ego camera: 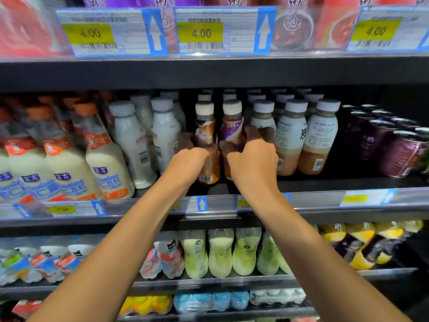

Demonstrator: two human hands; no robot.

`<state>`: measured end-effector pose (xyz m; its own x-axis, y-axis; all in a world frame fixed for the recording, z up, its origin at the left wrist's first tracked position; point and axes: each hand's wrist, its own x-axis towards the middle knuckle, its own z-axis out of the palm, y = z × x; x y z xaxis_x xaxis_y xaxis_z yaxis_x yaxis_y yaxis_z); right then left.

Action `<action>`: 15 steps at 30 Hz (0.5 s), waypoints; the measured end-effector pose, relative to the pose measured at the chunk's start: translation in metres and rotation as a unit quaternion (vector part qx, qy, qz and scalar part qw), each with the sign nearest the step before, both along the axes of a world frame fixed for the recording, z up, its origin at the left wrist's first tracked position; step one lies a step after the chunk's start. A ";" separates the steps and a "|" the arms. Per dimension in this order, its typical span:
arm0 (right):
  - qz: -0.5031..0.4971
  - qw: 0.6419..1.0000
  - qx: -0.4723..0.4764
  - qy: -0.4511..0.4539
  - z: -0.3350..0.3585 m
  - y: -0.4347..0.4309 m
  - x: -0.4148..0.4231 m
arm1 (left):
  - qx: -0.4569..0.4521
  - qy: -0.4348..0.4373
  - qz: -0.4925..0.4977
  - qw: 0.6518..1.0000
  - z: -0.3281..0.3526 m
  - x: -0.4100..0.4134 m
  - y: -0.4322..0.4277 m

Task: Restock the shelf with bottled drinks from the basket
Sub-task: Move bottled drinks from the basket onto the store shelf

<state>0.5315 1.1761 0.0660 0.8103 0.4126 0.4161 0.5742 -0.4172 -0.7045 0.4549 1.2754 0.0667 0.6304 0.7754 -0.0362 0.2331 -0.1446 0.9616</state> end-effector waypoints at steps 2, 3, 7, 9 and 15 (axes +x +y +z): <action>-0.017 1.000 -0.004 -0.011 -0.003 0.001 0.001 | -0.019 -0.009 -0.002 1.000 -0.006 0.005 0.006; -0.026 0.999 -0.020 -0.016 -0.006 0.002 0.001 | -0.020 -0.005 -0.005 1.000 -0.007 0.005 0.006; -0.057 0.995 -0.040 -0.070 -0.007 0.001 0.002 | -0.067 -0.026 0.002 0.997 -0.007 0.010 0.003; -0.055 0.996 -0.040 -0.056 -0.007 0.000 0.003 | -0.065 -0.017 -0.003 0.998 -0.007 0.008 0.002; -0.035 0.995 -0.082 -0.044 -0.007 -0.001 -0.001 | 0.044 -0.033 0.016 0.998 -0.011 0.010 0.012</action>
